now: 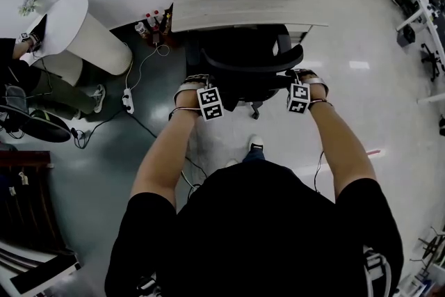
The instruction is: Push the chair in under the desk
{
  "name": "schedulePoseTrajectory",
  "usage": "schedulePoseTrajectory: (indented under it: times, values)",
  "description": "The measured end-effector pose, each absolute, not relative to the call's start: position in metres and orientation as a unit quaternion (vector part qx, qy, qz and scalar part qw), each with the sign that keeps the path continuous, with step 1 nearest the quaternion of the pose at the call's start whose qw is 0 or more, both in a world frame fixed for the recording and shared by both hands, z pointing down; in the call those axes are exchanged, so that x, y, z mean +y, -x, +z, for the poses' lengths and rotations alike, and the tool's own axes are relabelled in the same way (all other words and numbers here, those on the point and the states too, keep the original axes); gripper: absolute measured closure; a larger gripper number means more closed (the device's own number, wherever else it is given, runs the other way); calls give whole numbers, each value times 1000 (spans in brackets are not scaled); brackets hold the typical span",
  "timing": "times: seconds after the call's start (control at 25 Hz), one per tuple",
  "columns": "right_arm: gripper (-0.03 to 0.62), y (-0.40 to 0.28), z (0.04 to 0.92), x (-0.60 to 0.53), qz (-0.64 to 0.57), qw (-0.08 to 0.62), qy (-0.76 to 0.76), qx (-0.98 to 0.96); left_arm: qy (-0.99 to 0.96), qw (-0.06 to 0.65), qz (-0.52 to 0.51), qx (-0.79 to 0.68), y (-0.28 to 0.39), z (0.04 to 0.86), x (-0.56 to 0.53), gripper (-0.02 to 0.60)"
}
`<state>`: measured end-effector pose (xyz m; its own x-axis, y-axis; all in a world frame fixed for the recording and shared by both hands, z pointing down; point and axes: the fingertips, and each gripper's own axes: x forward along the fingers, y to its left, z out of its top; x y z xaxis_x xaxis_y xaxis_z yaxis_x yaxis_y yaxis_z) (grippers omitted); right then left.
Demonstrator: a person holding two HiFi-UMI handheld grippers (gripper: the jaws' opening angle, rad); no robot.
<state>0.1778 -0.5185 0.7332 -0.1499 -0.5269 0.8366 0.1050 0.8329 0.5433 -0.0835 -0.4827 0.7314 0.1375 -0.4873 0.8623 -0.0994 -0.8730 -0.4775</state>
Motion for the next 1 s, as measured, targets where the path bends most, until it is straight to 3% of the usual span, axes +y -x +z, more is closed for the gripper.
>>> schedulePoseTrajectory:
  times: [1.0]
  values:
    - [464,-171,734,-521,-252,634,-161,-713,737,168,-624,198,92,731,-491,437]
